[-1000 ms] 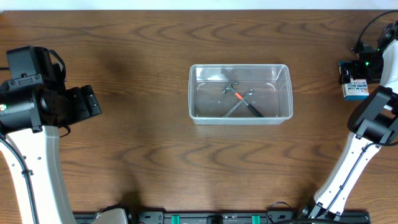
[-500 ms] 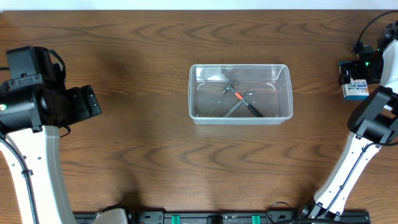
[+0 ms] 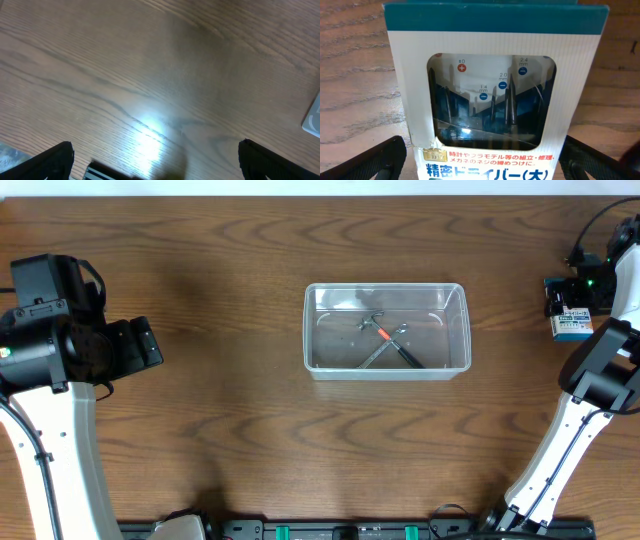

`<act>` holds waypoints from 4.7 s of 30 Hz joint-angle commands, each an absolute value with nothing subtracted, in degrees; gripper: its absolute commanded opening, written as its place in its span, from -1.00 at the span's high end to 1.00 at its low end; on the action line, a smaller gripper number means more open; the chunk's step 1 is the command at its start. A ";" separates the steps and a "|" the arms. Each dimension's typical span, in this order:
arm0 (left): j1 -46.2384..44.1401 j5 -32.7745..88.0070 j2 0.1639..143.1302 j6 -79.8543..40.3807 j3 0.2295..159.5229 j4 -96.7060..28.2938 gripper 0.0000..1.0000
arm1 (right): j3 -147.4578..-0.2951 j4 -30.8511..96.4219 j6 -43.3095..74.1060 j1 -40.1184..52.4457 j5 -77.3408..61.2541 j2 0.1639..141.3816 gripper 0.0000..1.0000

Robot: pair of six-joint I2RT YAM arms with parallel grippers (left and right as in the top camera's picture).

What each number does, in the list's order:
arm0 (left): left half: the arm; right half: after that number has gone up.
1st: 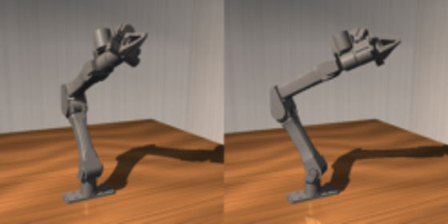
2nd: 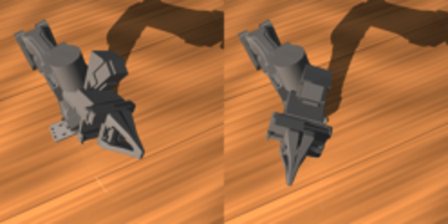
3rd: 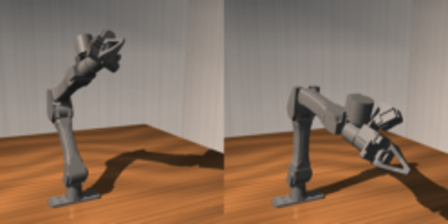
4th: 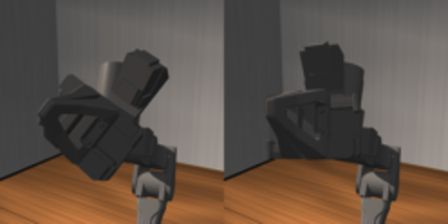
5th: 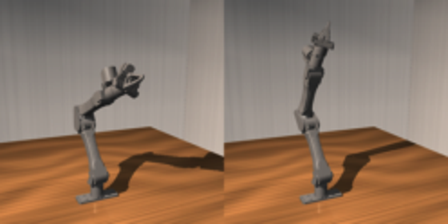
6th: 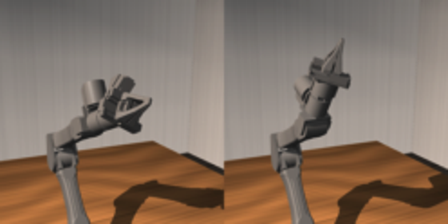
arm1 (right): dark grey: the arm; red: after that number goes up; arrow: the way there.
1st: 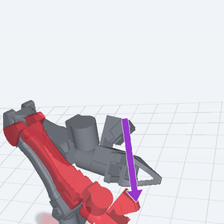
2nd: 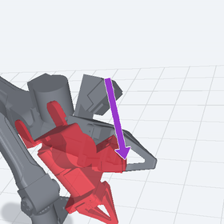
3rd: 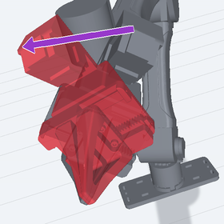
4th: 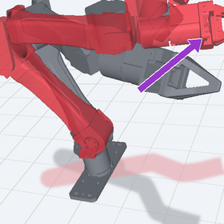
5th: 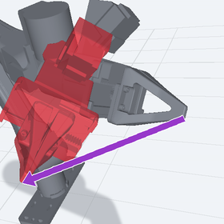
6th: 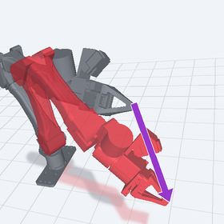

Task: Pack container
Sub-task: 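Lower the right gripper and grip the screwdriver box's top edge, then carry the box left and lower it into the container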

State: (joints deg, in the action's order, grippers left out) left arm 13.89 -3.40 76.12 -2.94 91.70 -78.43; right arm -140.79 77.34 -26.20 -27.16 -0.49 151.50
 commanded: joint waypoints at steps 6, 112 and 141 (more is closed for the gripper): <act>14.20 -3.49 75.99 -2.63 92.33 -78.63 -0.96 | -139.85 77.52 -26.87 -27.46 -1.08 152.03 -0.99; 14.20 -3.49 75.99 -2.63 92.33 -78.63 -0.96 | -144.00 81.54 -32.91 -8.29 -1.13 124.81 -0.46; 14.20 -3.49 75.99 -2.63 92.33 -78.63 -0.96 | -135.81 89.93 -54.50 20.82 -7.97 122.19 -0.78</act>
State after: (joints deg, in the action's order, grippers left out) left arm 13.89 -3.40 76.12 -2.94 91.70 -78.43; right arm -138.82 90.11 -51.99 20.12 -7.09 123.22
